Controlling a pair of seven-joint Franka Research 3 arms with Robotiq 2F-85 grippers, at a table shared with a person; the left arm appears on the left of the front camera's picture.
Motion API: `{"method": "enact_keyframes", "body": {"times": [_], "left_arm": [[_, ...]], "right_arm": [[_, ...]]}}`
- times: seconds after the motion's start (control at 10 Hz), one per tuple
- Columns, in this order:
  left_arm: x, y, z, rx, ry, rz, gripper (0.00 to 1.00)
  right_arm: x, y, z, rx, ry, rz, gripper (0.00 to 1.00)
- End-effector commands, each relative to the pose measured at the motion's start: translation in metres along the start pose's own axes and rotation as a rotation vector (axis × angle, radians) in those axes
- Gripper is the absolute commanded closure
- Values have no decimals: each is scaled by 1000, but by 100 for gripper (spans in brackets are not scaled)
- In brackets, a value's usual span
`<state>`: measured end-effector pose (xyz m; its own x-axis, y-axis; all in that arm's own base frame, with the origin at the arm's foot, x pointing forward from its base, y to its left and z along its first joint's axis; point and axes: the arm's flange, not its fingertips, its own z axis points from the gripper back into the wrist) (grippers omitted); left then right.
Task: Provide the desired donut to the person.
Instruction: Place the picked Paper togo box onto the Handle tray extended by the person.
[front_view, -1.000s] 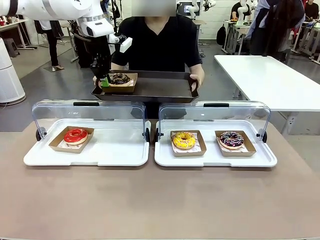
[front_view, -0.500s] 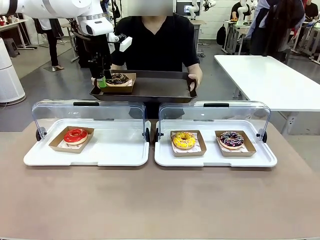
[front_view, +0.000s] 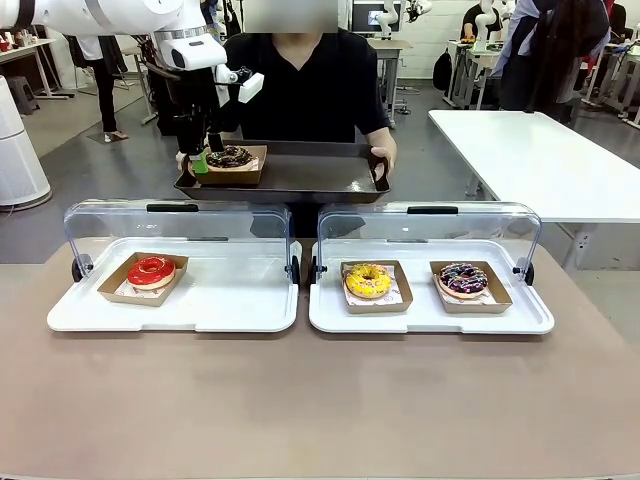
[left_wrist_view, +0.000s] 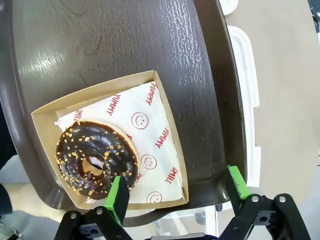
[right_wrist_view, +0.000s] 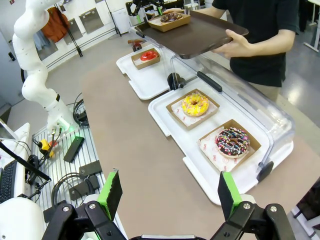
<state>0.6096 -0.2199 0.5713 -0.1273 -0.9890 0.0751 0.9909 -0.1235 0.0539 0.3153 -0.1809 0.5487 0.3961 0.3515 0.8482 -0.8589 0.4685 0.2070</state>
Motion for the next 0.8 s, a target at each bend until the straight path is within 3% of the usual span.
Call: {"method": "enact_keyframes", "body": {"times": [0.0,0.2,0.7], "left_arm": [[-2,3,5,-16,9,-5,0],[-9,-20,14,-24,-20,-3,0],[-96,-163,11,35,-103,-52,0]], "right_arm": [[1,-1,-1,8,-20,8,0],[1,-1,-1,8,-20,8,0],[1,-1,-1,8,-20,8,0]]}}
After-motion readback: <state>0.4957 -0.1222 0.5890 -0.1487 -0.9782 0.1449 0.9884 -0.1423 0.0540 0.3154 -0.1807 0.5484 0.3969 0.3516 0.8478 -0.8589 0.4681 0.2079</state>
